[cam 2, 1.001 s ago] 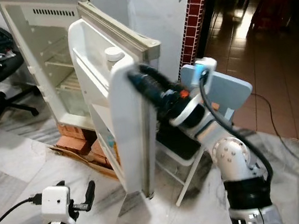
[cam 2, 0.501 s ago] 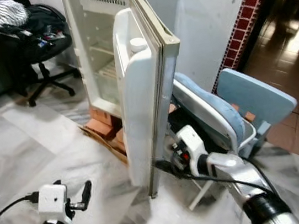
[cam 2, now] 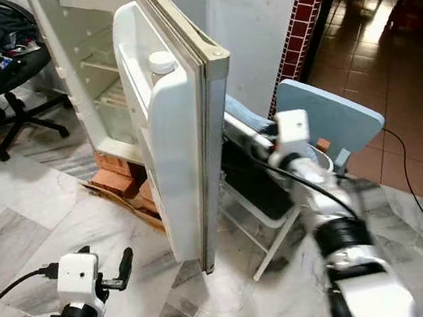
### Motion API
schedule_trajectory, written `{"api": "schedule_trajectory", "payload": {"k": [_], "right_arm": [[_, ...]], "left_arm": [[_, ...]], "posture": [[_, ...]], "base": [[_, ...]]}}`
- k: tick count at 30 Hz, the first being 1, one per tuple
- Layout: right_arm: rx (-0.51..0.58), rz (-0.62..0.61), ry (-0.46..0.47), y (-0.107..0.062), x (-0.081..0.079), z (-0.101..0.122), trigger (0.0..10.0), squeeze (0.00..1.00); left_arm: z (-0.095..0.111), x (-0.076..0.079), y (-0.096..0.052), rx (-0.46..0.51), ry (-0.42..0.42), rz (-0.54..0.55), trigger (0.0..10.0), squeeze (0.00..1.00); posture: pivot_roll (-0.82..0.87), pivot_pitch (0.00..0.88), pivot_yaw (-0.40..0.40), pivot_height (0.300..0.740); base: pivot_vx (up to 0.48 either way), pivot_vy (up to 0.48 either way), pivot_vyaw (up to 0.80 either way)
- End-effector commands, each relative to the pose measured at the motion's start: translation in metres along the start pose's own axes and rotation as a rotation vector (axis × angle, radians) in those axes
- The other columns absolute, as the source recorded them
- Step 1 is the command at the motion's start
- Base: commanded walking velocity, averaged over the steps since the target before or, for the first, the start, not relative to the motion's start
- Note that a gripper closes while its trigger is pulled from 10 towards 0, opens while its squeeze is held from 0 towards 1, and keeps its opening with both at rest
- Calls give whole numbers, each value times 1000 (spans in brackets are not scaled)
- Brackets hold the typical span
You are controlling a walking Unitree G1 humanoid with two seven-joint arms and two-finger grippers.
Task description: Restocking fridge
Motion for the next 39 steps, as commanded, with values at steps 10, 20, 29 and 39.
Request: {"api": "schedule_trajectory", "payload": {"k": [10,20,29,39], "right_arm": [[-144,697,167,-43,-152,-22,10000,0],[-55,-13,-205,-31,-10,-33,10000,0],[54,-272,-293,-55,42,-30,10000,1000],[155,-388,-319,-64,63,-15,10000,1000]], "left_arm": [[6,3,5,13,19,-12,10000,0],[23,-27,19,71,0,112,10000,0],[42,-35,24,141,46,139,10000,0],[47,-29,32,159,42,128,10000,0]], "posture": [[122,0,-66,740],[110,0,-72,740],[105,0,-71,740],[94,0,-60,740]], "base": [[0,0,0],[0,58,0],[0,443,0],[0,480,0]]}}
Point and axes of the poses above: a point about 5 cm out from each wrist's last joint towards the gripper, its own y axis pointing out of the wrist towards the gripper, its own z axis along the axis of the wrist's last joint, x = y × z, the point moved 6 cm from there along y, pointing out of the wrist towards the gripper, and after that the axes turned 11 degrees about y, right-handed, at the moved point
